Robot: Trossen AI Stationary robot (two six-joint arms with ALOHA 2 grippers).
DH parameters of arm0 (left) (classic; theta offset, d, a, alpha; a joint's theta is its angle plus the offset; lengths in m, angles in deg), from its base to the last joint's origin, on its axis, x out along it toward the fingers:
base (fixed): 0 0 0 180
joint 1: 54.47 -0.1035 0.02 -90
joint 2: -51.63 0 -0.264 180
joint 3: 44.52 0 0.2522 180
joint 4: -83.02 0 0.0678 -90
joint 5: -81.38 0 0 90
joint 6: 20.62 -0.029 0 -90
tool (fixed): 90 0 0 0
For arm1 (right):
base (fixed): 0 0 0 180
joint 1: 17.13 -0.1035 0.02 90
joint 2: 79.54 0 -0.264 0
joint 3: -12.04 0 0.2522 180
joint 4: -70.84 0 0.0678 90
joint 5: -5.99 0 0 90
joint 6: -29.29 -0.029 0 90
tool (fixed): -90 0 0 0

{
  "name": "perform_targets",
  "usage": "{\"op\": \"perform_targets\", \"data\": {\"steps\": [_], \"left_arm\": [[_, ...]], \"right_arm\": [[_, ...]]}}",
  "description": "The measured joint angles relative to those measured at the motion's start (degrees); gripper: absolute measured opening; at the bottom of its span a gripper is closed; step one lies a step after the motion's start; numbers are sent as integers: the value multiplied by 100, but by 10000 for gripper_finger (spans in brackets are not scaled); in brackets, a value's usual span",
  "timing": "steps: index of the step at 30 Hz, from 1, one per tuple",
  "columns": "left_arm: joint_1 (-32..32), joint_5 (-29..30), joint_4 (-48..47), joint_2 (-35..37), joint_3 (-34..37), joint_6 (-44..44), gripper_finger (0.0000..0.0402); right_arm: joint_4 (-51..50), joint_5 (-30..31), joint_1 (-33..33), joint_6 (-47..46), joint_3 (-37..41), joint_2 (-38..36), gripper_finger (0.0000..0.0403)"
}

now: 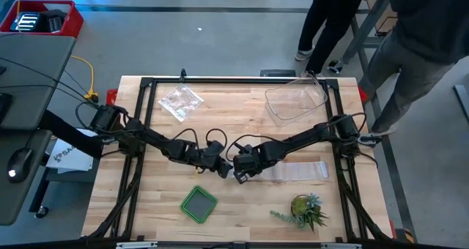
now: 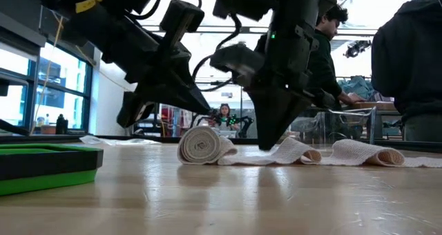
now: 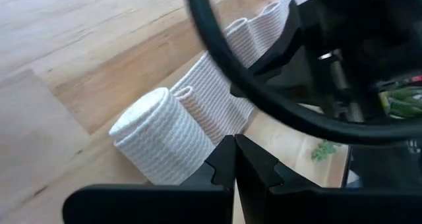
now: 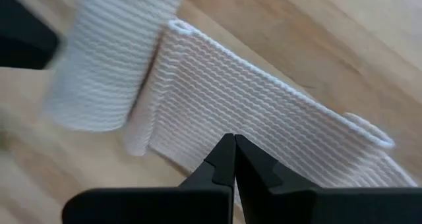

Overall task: Roll bandage
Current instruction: Roll the white bandage

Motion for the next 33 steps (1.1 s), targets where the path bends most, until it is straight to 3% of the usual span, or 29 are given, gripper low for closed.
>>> {"op": "perform_targets", "data": {"steps": [8, 13, 16, 22, 25, 28, 33], "left_arm": [[-74, -74, -3, 0, 0, -55, 0], [-72, -289, -28, 0, 0, -118, 0], [-73, -356, -23, 11, 0, -149, 0], [-96, -426, -6, 22, 0, -147, 0], [-122, -497, -6, 24, 0, -148, 0], [-157, -608, -8, 24, 0, -147, 0], [-174, -706, -1, 26, 0, -2, 0]], "right_arm": [[-1181, 229, -53, 140, -2, -685, 0], [-1276, -271, -361, 32, 431, -743, 0], [-1082, -371, -642, -723, 1109, -1100, 0], [-668, 93, -1245, -2751, 2439, -2667, 0], [-654, 118, -1495, -3340, 3029, -3293, 0], [-598, -5, -1681, -3975, 3707, -3638, 0], [447, 113, -1765, -4601, 4536, -3818, 0]]}}
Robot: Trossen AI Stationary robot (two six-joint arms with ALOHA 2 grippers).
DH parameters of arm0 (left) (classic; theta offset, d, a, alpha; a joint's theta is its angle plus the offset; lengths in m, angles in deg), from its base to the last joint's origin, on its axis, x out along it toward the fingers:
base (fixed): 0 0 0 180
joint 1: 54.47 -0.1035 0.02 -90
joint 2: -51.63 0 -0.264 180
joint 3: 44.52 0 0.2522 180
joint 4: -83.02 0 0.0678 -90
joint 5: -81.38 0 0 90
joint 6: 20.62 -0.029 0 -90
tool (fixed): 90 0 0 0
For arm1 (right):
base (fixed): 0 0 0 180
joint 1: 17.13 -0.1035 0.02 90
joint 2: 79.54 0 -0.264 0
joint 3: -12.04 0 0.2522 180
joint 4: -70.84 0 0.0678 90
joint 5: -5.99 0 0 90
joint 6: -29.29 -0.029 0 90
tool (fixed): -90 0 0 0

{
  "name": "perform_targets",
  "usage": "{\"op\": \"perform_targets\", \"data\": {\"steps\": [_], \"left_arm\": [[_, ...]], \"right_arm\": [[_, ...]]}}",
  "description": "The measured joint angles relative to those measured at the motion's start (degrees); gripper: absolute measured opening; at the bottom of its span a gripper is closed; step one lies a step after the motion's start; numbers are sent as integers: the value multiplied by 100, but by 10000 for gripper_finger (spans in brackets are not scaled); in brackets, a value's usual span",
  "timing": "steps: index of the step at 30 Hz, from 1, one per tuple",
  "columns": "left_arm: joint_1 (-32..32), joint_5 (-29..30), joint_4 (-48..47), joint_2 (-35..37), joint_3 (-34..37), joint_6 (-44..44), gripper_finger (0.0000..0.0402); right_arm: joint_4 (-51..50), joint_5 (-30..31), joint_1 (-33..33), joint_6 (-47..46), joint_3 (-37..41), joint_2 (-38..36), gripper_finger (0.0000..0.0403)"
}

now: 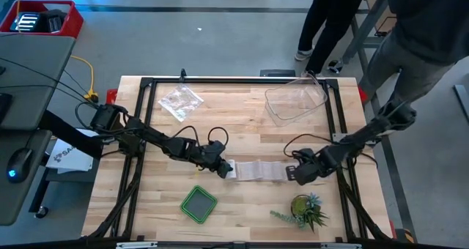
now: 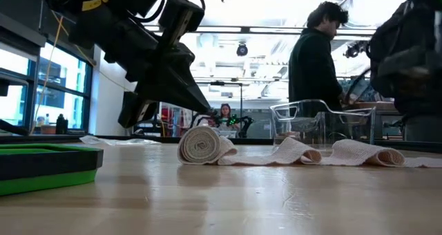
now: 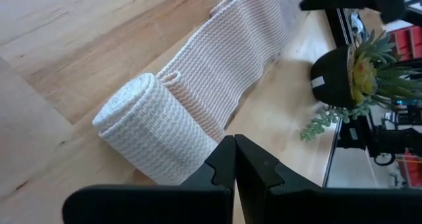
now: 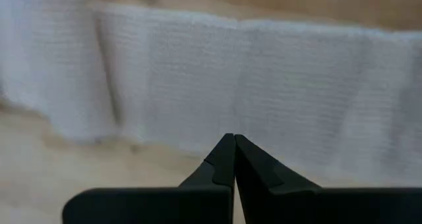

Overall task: Roll bandage
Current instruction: Roll the white bandage

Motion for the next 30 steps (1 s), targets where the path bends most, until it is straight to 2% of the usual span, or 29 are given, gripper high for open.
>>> {"op": "perform_targets", "data": {"steps": [4, 10, 17, 22, 30], "left_arm": [[0, -92, 11, 9, 0, 6, 0], [-11, -87, 2, 9, 0, 19, 0], [-11, -98, -5, 9, 0, 17, 0], [-10, -96, -5, 9, 0, 17, 0], [-11, -129, -28, 9, -102, -69, 0]], "right_arm": [[597, 353, 72, -206, 291, -2, 0], [712, 522, 140, -252, 405, -9, 0], [245, 197, 91, -267, 368, -33, 0], [-819, -168, 56, -166, 62, -6, 0], [-1697, -429, 59, 9, -310, -4, 0]]}}
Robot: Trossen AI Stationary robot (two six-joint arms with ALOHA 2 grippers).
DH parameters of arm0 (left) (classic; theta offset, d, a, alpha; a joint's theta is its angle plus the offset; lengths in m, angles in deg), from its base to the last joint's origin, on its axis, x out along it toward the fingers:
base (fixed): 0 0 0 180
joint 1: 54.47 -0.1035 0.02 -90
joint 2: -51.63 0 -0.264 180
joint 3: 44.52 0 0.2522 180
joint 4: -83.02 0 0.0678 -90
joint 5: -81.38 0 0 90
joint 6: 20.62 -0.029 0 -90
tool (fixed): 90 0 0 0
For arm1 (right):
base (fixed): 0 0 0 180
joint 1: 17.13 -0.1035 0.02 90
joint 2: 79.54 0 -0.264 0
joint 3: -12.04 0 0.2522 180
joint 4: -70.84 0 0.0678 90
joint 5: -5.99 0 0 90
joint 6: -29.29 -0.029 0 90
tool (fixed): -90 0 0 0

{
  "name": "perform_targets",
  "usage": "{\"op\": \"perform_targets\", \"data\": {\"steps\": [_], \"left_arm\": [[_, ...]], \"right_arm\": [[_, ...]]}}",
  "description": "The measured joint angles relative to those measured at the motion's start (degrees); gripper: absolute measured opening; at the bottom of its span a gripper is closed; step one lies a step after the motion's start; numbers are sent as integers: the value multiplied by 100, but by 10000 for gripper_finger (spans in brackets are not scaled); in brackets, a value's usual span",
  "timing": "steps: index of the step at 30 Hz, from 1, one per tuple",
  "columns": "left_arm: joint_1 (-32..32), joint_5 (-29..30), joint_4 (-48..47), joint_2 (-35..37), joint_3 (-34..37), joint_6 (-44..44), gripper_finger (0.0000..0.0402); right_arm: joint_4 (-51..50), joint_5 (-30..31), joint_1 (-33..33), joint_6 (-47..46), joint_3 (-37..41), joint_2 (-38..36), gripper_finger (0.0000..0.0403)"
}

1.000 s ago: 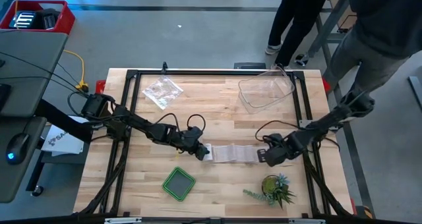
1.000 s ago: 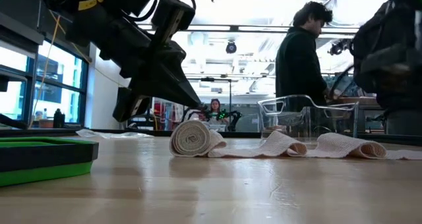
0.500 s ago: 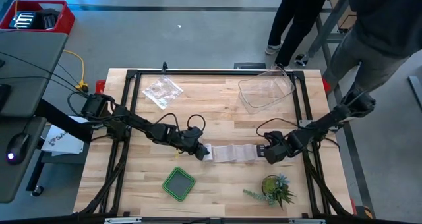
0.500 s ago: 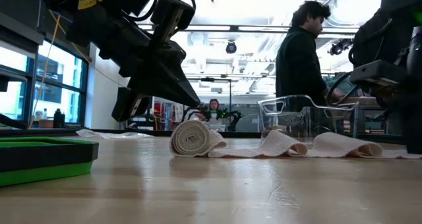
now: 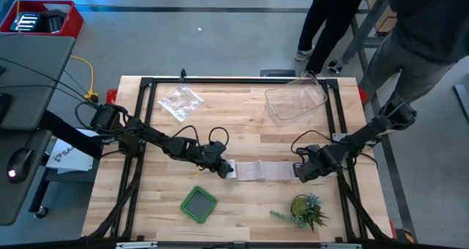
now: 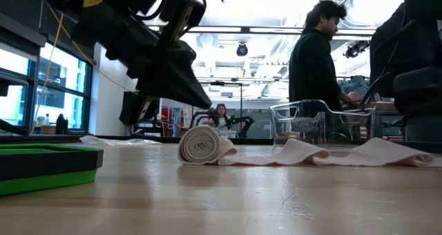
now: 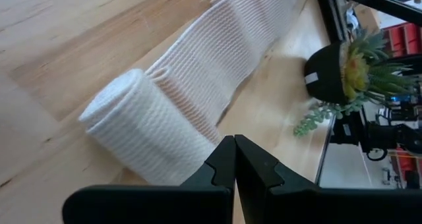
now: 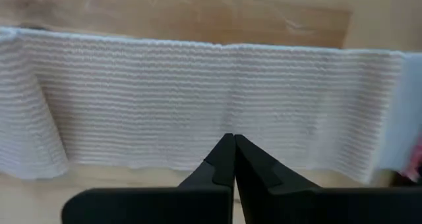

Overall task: Roll bandage
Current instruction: Roll the white bandage

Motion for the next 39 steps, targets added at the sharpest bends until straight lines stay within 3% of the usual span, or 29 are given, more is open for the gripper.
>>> {"op": "perform_targets", "data": {"steps": [6, 12, 22, 26, 39], "left_arm": [[1, -15, -662, 0, -450, -456, 0], [-47, 42, -1626, -66, -842, -822, 0], [-339, -344, -1697, -463, -1216, -1011, 0], [-330, -570, -2334, -647, -1452, -977, 0], [-271, -225, -2217, -723, -1515, -799, 0]], "right_arm": [[-448, -87, 0, 87, -226, -2, 0], [-513, 488, 4, -63, -589, -2, 0], [-476, 816, 4, -155, -753, -2, 0], [-436, 875, 4, -170, -753, -4, 0], [-300, 1074, 4, -153, -751, -4, 0]]}}
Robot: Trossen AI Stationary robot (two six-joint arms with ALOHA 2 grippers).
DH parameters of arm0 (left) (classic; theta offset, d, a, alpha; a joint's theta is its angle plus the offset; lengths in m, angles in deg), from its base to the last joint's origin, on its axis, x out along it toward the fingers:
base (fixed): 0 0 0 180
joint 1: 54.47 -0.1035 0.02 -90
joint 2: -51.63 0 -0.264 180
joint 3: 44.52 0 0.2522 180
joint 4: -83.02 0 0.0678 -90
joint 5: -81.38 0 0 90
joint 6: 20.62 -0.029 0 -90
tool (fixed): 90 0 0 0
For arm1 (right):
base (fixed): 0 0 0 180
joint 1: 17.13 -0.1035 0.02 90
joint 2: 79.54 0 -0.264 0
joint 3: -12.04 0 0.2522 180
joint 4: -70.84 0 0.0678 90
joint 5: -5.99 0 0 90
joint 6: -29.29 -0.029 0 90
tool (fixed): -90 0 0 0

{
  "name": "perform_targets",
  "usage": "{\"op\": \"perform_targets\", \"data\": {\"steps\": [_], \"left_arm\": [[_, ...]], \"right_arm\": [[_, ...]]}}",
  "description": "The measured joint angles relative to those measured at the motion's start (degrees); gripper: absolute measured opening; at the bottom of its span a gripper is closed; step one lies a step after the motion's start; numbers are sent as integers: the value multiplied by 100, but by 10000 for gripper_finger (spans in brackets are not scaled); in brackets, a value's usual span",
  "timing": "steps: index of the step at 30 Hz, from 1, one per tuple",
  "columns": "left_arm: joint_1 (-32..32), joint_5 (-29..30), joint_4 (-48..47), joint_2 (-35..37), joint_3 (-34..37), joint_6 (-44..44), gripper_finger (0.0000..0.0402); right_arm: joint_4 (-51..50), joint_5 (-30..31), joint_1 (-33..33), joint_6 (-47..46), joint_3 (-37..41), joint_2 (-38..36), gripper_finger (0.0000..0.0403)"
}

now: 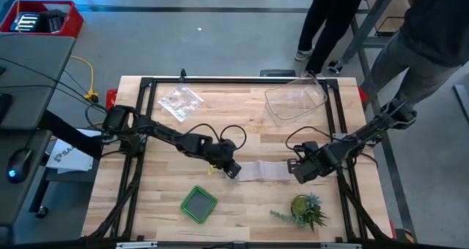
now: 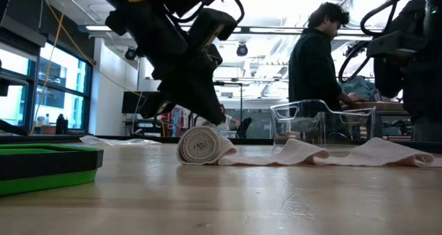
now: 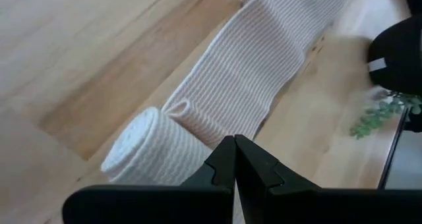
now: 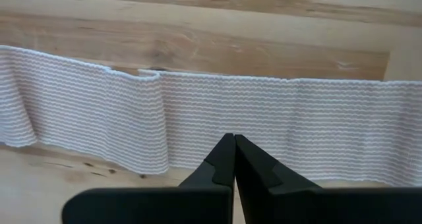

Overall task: Roll bandage
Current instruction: Roll the white bandage

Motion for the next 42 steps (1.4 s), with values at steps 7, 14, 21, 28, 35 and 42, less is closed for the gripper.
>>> {"op": "perform_targets", "data": {"steps": [7, 14, 21, 28, 35, 42], "left_arm": [[31, -176, 122, -249, 0, 399, 0], [80, -201, -454, -247, 0, 395, 0], [171, -208, -909, -243, 0, 282, 0], [170, -207, -1222, -240, -2, 171, 0], [170, -200, -1593, -220, -14, 111, 0], [175, -161, -2040, -216, -16, -25, 0]], "right_arm": [[58, 109, 0, -17, 2, 0, 0], [97, 152, 0, -15, 2, -2, 0], [726, 312, 16, -2, 4, 17, 0], [2846, 413, 440, 692, 4, 789, 0], [4001, 230, 1007, 1549, -419, 1923, 0], [3993, -222, 1386, 2687, -1345, 2610, 0]]}}
